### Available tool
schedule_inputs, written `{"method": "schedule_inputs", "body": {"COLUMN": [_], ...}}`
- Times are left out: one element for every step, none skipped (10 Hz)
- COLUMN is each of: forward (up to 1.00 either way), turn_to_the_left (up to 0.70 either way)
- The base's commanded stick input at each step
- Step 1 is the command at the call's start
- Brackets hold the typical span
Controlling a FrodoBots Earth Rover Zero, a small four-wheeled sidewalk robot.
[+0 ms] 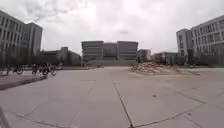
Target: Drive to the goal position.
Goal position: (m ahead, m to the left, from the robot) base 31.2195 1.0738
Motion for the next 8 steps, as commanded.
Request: {"method": "schedule_inputs", "body": {"forward": [0.70, 0.70, 0.70, 0.70, 0.70, 0.70, 0.70, 0.70], "turn_to_the_left": [0.00, 0.00, 0.00, 0.00, 0.00, 0.00, 0.00, 0.00]}}
